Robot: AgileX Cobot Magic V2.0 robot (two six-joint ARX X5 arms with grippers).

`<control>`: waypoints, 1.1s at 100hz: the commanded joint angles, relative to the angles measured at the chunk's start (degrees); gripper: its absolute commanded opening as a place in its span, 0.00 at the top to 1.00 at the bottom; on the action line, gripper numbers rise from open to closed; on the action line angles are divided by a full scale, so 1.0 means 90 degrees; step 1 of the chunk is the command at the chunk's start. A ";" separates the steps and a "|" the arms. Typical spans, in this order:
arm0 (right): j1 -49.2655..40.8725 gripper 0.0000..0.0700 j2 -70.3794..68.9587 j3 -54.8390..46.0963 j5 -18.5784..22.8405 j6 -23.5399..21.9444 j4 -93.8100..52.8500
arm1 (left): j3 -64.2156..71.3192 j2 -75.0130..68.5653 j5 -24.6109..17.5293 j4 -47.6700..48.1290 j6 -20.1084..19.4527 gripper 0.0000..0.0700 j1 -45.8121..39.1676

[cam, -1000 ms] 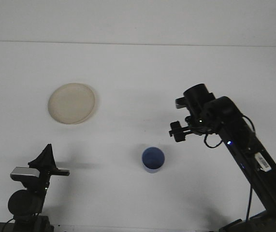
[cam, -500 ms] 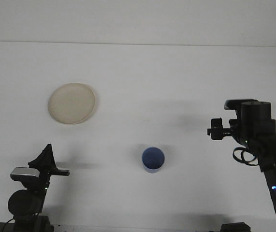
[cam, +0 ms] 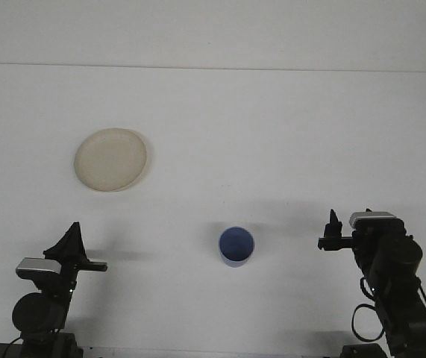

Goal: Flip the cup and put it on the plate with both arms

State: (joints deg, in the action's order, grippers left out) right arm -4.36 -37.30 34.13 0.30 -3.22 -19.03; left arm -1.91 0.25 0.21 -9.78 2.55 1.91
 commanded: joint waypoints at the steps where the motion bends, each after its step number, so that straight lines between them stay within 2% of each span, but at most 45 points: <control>1: -0.0022 0.24 0.0216 -0.0202 0.0034 0.0005 0.0512 | 0.0114 -0.0007 0.0032 -0.0068 0.0058 0.98 -0.0002; 93: -0.0019 0.24 0.0566 -0.0318 -0.0034 0.0075 0.0816 | 0.0097 -0.0007 0.0029 -0.0289 0.0068 0.98 -0.0002; 110: -0.0019 0.24 0.0566 -0.0318 -0.0034 0.0078 0.0828 | -0.0576 0.0080 0.0032 0.0284 0.0634 0.98 -0.0002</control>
State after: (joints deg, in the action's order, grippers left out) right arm -4.45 -32.01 30.61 0.01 -3.16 -12.47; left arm -3.51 0.56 0.21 -7.77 5.28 1.91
